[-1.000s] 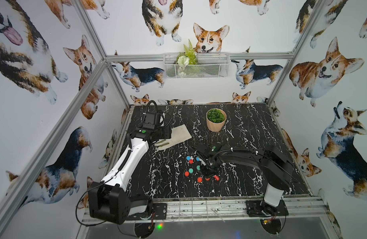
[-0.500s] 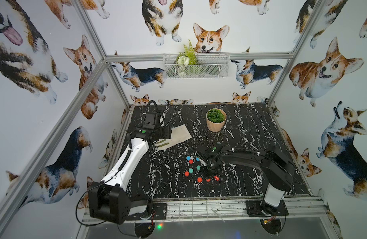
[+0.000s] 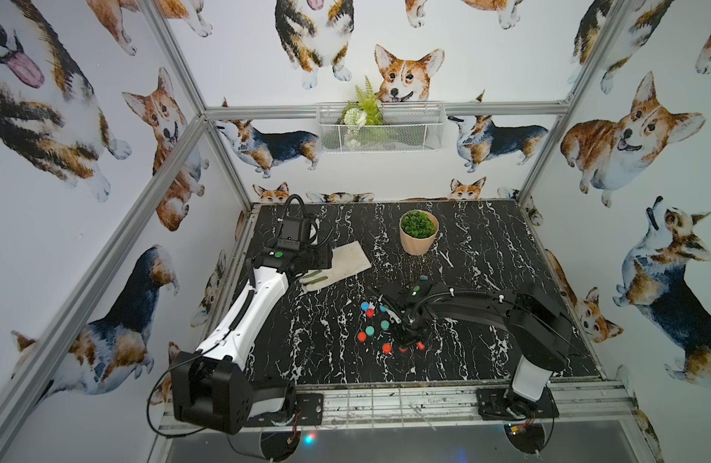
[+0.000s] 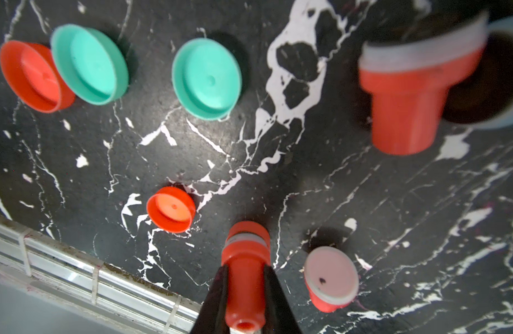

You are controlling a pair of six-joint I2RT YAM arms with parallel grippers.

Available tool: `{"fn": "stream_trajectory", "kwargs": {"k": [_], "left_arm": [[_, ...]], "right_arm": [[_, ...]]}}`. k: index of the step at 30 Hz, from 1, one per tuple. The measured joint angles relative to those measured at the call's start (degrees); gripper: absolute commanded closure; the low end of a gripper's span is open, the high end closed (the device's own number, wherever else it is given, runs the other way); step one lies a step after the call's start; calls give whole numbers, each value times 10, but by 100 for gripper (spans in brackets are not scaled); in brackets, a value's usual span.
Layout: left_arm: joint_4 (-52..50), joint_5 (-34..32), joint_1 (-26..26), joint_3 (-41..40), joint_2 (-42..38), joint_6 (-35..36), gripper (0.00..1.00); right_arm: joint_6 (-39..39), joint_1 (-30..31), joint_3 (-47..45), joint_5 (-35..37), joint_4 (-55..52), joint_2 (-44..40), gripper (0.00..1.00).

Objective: Close the stamp cap
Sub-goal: Close the cover of the stamp.

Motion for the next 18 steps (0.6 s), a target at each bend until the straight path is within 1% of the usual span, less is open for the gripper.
{"fn": "stream_trajectory", "kwargs": {"k": [11,18], "left_arm": [[0,0,0,0,0,0,38],[0,0,0,0,0,0,38]], "right_arm": [[2,0,-5,-4,5,11,100],[2,2,14,2,-20,37,100]]}}
